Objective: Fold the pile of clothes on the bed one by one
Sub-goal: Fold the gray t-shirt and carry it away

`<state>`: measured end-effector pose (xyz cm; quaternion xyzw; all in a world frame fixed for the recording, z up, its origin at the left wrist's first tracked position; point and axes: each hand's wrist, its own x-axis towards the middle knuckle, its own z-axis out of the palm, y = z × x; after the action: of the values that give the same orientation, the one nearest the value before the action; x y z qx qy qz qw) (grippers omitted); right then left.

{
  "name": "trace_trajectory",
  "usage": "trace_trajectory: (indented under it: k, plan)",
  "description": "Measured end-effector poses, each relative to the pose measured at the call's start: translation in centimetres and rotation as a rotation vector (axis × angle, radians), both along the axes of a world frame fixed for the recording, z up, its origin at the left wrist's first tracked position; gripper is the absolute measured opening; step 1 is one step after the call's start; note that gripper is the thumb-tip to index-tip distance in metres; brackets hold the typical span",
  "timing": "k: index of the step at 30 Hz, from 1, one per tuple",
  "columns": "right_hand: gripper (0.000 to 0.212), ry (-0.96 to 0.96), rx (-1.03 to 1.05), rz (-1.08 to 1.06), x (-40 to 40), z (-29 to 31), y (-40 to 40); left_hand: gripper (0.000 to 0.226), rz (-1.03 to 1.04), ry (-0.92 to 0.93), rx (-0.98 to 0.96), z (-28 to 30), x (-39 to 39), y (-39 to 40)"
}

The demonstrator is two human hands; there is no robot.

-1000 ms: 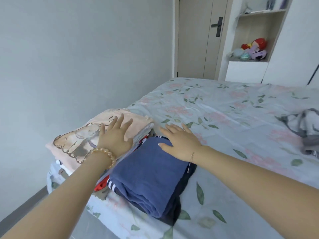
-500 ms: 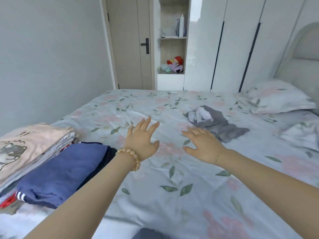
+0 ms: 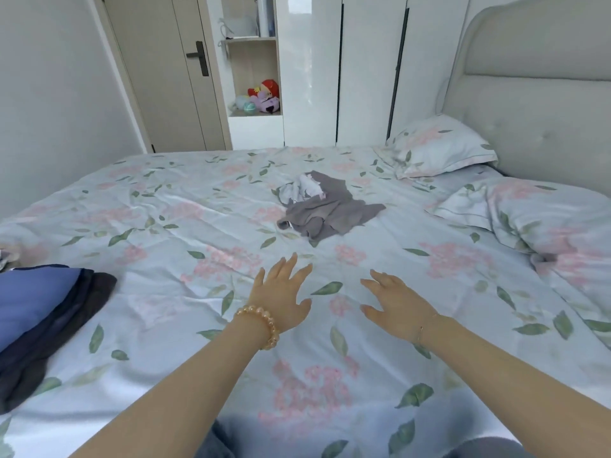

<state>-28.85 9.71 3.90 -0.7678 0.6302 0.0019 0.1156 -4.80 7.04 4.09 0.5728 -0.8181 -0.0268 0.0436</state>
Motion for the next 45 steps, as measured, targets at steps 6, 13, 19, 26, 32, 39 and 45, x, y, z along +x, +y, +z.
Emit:
trace_trajectory:
  k: [6, 13, 19, 26, 32, 39, 45]
  plan:
    - [0.055, 0.055, -0.011, -0.031, 1.7, -7.1, -3.7, 0.064, 0.11, -0.008, 0.171, -7.1, 0.8, -3.7]
    - [0.055, 0.022, -0.282, -0.069, 5.6, -9.2, -15.4, 0.071, 0.138, 0.047, 0.237, -8.7, 2.0, -7.5]
    - [0.065, -0.134, -0.322, -0.187, 9.6, -8.8, -25.6, 0.072, 0.118, 0.049, 0.311, -8.7, 1.8, -7.6]
    - [0.024, -0.186, -0.463, -0.242, 9.7, -10.0, -28.3, 0.062, 0.098, 0.108, 0.33, -7.8, 2.6, -8.4]
    - [0.022, -0.32, -0.479, -0.059, 8.1, -9.4, -21.2, 0.055, 0.114, 0.25, 0.253, -7.0, 3.2, -9.2]
    - [0.023, -0.387, -0.344, 0.251, 6.3, -8.0, -7.5, 0.049, 0.092, 0.474, -0.035, -5.8, 3.2, -8.9]
    - [0.011, -0.444, -0.118, 0.396, 4.9, -5.9, 1.0, 0.053, -0.047, 0.42, 0.133, -6.6, 1.5, -6.9]
